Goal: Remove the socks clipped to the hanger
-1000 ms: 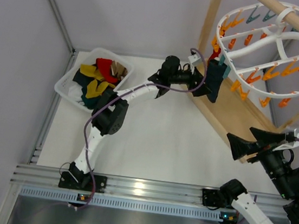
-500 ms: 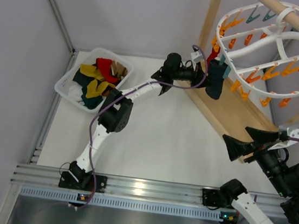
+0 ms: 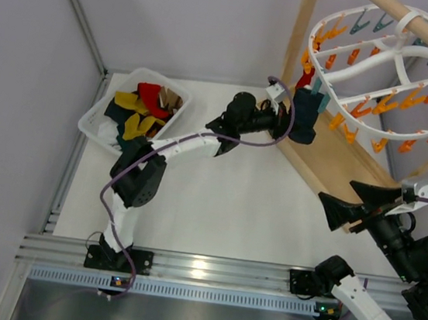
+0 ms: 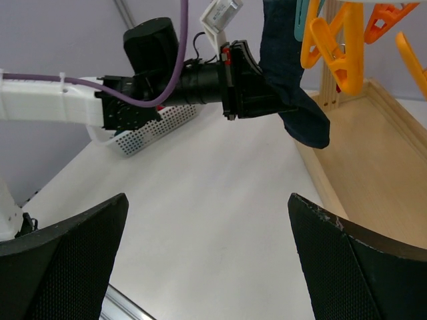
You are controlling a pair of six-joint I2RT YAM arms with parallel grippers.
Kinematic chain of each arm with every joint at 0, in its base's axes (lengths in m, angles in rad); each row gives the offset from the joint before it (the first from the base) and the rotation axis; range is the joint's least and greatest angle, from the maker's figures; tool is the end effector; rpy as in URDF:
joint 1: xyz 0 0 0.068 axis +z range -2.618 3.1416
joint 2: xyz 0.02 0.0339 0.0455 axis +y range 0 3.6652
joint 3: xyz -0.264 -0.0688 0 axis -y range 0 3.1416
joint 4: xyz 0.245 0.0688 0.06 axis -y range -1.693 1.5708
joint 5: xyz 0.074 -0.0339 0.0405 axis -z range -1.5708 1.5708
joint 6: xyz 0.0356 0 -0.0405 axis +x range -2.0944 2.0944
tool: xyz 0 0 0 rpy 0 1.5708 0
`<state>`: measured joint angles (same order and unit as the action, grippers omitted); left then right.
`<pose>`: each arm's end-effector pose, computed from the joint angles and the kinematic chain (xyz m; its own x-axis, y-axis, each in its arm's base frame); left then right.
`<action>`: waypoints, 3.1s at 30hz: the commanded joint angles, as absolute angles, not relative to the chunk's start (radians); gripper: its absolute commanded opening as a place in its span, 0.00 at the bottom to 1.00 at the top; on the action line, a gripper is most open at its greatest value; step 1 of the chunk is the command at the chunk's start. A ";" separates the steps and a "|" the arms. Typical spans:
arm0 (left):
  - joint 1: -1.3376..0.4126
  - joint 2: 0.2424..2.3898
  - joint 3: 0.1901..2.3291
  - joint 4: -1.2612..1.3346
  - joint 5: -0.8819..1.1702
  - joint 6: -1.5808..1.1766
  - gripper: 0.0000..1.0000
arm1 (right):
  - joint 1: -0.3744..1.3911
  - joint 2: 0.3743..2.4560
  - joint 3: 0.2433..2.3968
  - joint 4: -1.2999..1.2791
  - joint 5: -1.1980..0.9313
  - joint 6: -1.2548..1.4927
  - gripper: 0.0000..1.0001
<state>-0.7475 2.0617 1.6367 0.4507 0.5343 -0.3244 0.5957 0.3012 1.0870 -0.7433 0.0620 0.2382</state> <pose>0.3522 -0.3512 0.3027 -0.2876 -0.1074 -0.9517 0.9144 0.2647 -0.3062 0.0079 0.0027 0.4122 -0.0859 0.2263 -0.9703 -0.5027 0.8310 0.2383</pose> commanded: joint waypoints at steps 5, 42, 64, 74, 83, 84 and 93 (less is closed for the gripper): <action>-0.966 1.784 1.370 0.522 -0.102 -0.112 0.00 | 0.611 0.368 1.277 -0.753 0.124 0.232 0.99; -1.479 2.464 2.258 0.301 -0.904 0.721 0.00 | 0.615 1.098 1.864 -1.216 0.755 0.133 0.77; -1.483 2.425 2.203 0.299 -0.877 0.670 0.00 | 0.759 1.051 1.531 -0.841 1.213 0.009 0.67; -1.491 2.416 2.180 0.299 -0.876 0.661 0.00 | 0.710 0.985 1.508 -0.807 1.083 0.035 0.63; -1.488 2.421 2.171 0.299 -0.885 0.661 0.00 | 0.706 0.933 1.548 -0.893 0.920 0.090 0.63; -1.489 2.415 2.168 0.299 -0.887 0.660 0.00 | 0.706 0.930 1.549 -0.899 0.937 0.092 0.63; -1.488 2.395 2.128 0.299 -0.882 0.640 0.00 | 0.701 0.926 1.540 -0.931 1.017 0.077 0.61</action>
<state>-1.4807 2.4527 2.1372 0.2848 -0.8841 0.6624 0.7170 0.9066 1.5097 -0.9119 0.9672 0.0792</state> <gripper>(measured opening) 0.016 0.609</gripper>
